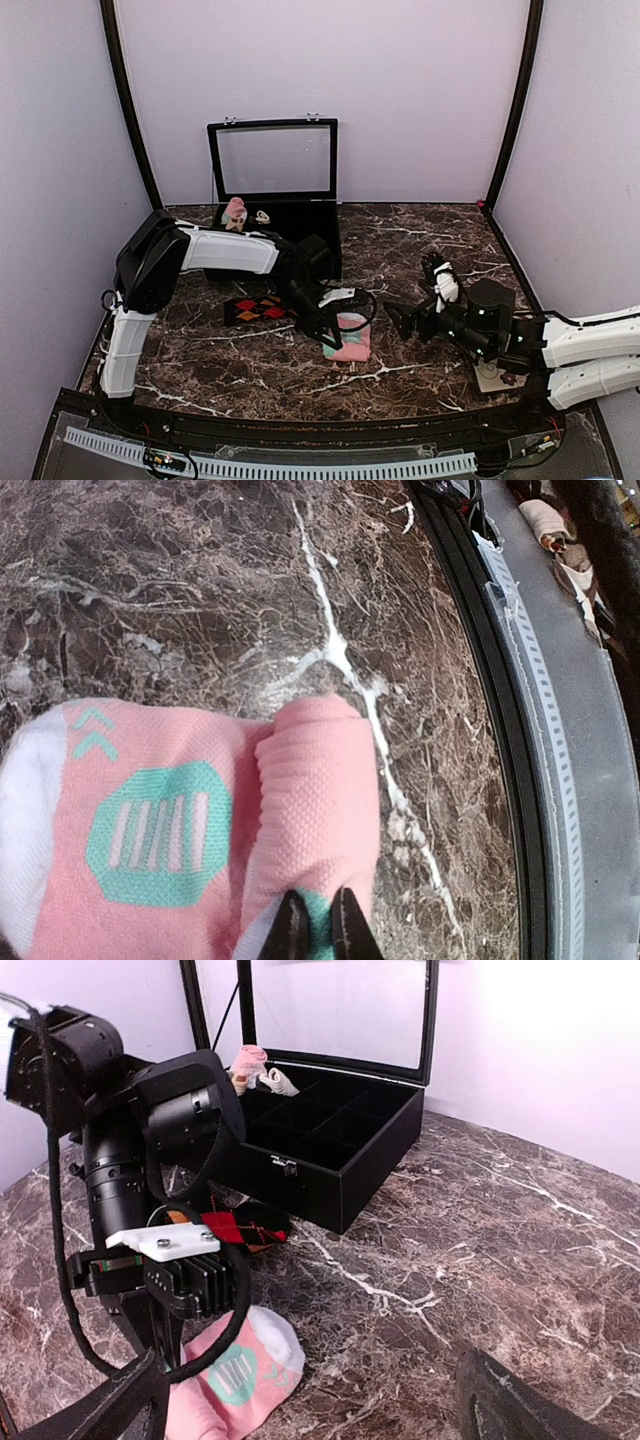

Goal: Roll the socks
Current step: Roll the sock at the center of the board.

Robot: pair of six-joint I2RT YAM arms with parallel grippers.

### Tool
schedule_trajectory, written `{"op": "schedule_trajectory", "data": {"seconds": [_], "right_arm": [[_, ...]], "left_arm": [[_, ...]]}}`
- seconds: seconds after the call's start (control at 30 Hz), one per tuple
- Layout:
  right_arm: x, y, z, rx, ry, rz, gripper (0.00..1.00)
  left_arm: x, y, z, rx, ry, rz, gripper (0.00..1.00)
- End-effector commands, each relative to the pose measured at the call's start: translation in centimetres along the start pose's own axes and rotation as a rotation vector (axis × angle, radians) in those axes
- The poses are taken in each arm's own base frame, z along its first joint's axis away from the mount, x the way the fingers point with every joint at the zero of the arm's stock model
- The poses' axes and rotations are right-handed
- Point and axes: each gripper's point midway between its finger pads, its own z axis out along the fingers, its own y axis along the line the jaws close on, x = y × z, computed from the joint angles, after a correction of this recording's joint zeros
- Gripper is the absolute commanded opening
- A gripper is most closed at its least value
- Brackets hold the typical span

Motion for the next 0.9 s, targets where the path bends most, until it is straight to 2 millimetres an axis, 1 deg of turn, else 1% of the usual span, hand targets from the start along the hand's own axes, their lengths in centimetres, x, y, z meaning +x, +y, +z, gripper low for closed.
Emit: {"op": "schedule_trajectory", "data": {"seconds": [0.0, 0.07, 0.1, 0.17, 0.23, 0.33, 0.4, 0.47, 0.6, 0.73, 0.87], "right_arm": [[2.6, 2.9, 0.3, -0.142, 0.099, -0.232, 0.99], [4.8, 4.9, -0.2, -0.249, 0.13, -0.342, 0.98], [5.8, 5.6, -0.5, -0.28, 0.144, -0.406, 0.95], [6.9, 6.0, -0.3, -0.27, 0.178, -0.484, 0.88], [7.4, 7.3, -0.4, -0.322, 0.178, -0.544, 0.84], [7.3, 9.3, -0.5, -0.409, 0.147, -0.58, 0.82], [7.8, 10.4, -0.2, -0.46, 0.158, -0.606, 0.8], [8.7, 11.2, 0.3, -0.502, 0.187, -0.645, 0.77], [10.1, 12.3, 1.5, -0.554, 0.219, -0.715, 0.69], [11.4, 12.0, 3.2, -0.556, 0.258, -0.752, 0.61], [11.1, 11.6, 4.7, -0.543, 0.257, -0.768, 0.57]], "left_arm": [[10.0, 1.9, 3.9, -0.019, 0.313, -0.275, 0.06], [10.3, 2.6, 4.1, -0.019, 0.329, -0.313, 0.06], [10.7, 3.0, 4.2, -0.022, 0.34, -0.328, 0.07], [11.4, 3.8, 4.3, -0.049, 0.367, -0.342, 0.07], [12.1, 4.3, 4.4, -0.073, 0.386, -0.348, 0.06], [12.7, 5.4, 4.1, -0.13, 0.415, -0.341, 0.07], [13.1, 5.8, 4.1, -0.154, 0.435, -0.333, 0.07], [13.5, 6.2, 3.9, -0.182, 0.452, -0.322, 0.07], [14.6, 7.0, 3.8, -0.231, 0.49, -0.301, 0.07], [14.7, 6.9, 4.0, -0.22, 0.485, -0.294, 0.07], [14.7, 6.7, 4.1, -0.212, 0.485, -0.285, 0.07]]}}
